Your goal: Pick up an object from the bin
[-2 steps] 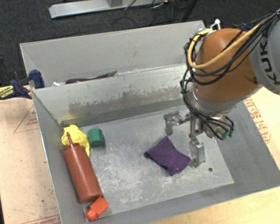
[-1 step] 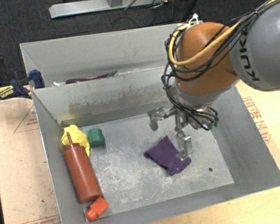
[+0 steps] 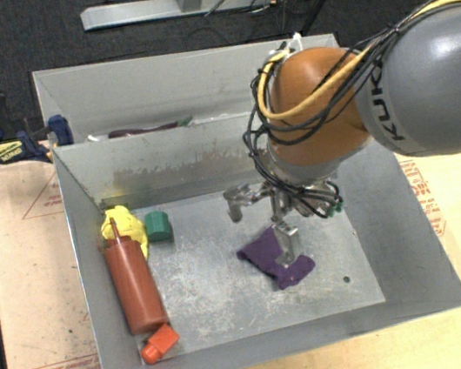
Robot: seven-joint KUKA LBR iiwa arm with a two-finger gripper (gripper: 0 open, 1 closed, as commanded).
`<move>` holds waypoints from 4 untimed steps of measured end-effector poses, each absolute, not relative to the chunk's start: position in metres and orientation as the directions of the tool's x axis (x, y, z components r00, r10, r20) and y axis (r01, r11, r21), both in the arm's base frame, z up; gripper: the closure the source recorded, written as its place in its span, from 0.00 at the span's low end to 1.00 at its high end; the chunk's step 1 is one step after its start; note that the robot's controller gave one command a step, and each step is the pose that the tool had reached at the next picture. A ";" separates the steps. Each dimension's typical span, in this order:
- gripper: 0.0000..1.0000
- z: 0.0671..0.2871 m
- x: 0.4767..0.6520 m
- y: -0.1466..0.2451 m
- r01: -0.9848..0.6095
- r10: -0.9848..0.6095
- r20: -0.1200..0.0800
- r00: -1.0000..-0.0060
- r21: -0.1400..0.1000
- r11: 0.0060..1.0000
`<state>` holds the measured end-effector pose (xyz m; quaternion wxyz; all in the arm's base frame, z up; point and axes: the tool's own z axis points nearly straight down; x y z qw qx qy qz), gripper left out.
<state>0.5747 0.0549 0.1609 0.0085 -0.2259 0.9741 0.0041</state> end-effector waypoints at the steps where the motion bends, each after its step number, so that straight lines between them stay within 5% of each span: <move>1: 0.00 0.140 0.530 0.049 -0.270 -0.270 -0.012 -0.963 0.006 0.963; 2: 0.00 0.127 0.529 0.044 -0.291 -0.291 -0.012 -0.957 0.006 0.957; 3: 0.00 0.121 0.539 0.021 -0.473 -0.473 -0.017 -0.881 0.004 0.881; 4: 1.00 0.085 0.543 -0.013 -0.074 -0.074 -0.012 -0.997 0.010 0.997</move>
Offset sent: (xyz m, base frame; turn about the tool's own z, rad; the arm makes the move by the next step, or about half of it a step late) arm -0.0243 -0.0175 -0.0470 -0.0405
